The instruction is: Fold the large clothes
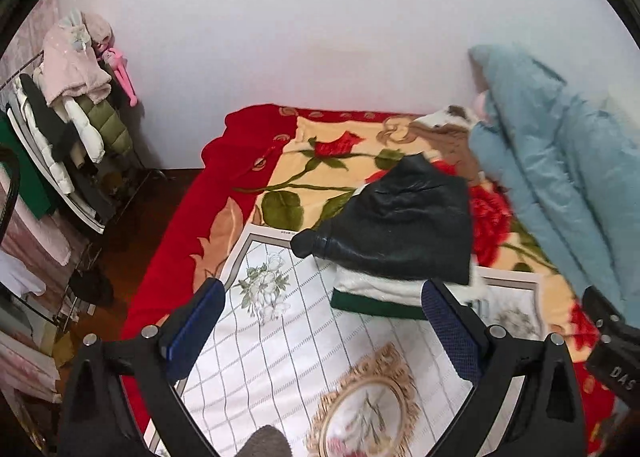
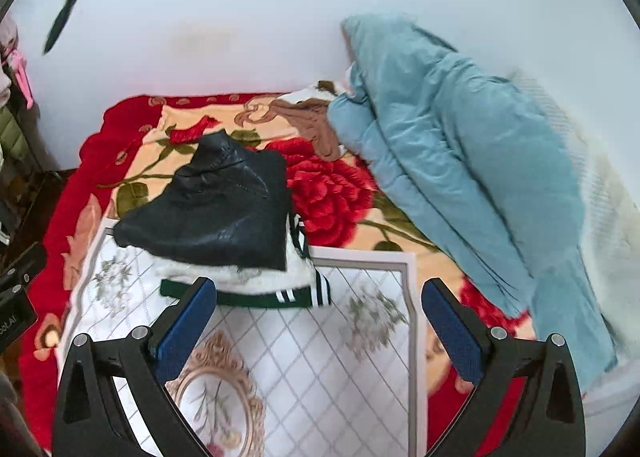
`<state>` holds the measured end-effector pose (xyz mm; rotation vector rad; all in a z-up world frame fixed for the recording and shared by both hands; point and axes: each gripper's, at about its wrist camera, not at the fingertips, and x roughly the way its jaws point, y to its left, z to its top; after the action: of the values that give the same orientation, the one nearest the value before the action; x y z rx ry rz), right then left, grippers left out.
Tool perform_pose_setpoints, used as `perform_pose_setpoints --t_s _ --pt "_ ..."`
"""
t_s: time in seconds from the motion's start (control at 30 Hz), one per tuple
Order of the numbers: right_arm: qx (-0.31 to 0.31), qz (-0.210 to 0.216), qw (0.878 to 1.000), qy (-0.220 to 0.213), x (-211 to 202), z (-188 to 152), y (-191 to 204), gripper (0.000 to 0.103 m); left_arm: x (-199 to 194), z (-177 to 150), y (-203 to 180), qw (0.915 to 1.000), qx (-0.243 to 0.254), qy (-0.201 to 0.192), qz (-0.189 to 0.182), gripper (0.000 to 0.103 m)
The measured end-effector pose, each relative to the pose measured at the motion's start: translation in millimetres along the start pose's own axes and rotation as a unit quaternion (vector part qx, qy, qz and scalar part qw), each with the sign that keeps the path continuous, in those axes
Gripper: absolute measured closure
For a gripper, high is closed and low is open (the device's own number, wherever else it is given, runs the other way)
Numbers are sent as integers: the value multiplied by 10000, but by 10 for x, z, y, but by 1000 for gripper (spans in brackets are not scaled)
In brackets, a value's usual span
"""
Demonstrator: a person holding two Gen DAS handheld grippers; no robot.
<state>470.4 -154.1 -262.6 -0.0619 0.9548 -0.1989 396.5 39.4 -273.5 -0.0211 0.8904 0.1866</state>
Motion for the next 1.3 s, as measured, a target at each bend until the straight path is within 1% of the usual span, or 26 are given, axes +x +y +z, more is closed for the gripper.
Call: perform_pose_setpoints --t_s 0.07,0.17,0.23,0.27,0.33,0.37,0.43,0.53,0.6,0.7,0.8,0.93,1.0,1.13,1.3 --pt "71 -28 10000 -22 -453 -42 -81 0 -337 -30 52 10000 3 -45 -58 3" --pt "23 -111 9998 -150 -963 -105 -148 0 -765 -89 108 9998 13 -151 -125 3" --pt "-92 -157 9992 -354 -1406 -173 -193 0 -1073 -124 151 9995 -24 -277 -155 3" --pt "-120 -167 9989 -410 -1528 -173 -232 0 -1211 -148 161 9993 -8 -341 -125 3" --pt "-151 -103 9983 -557 -1900 -213 -332 0 -1476 -188 192 9991 -15 -421 -71 3" --pt "-149 -96 9981 -592 -1996 -208 -391 0 -1601 -207 212 9990 -31 -454 -48 3" --pt "-128 -100 9975 -684 -2318 -242 -489 0 -1782 -248 253 9989 -91 -468 -42 3" --pt "-81 -13 9970 -766 -2680 -291 -646 0 -2031 -288 304 9986 -147 -494 -105 3" --pt "-90 -38 9962 -870 -2939 -350 -704 0 -2203 -311 307 9983 -147 -559 -116 3" --pt "-65 7 9960 -886 -3194 -403 -800 0 -2389 -331 298 9983 -114 -544 -196 3" --pt "-48 41 9963 -858 -3419 -439 -902 0 -2511 -351 293 9987 -118 -416 -269 3" --pt "-42 14 9959 -906 -3701 -490 -1000 0 -2649 -372 305 9984 -202 -288 -441 3" --pt "-33 -18 9963 -861 -3794 -510 -1026 0 -2722 -380 291 9985 -158 -267 -460 3" --pt "-41 9 9961 -878 -3944 -551 -1074 0 -2848 -388 290 9983 -130 -391 -424 3" --pt "-39 37 9962 -873 -4010 -541 -1105 0 -2943 -392 306 9978 -103 -500 -430 3"
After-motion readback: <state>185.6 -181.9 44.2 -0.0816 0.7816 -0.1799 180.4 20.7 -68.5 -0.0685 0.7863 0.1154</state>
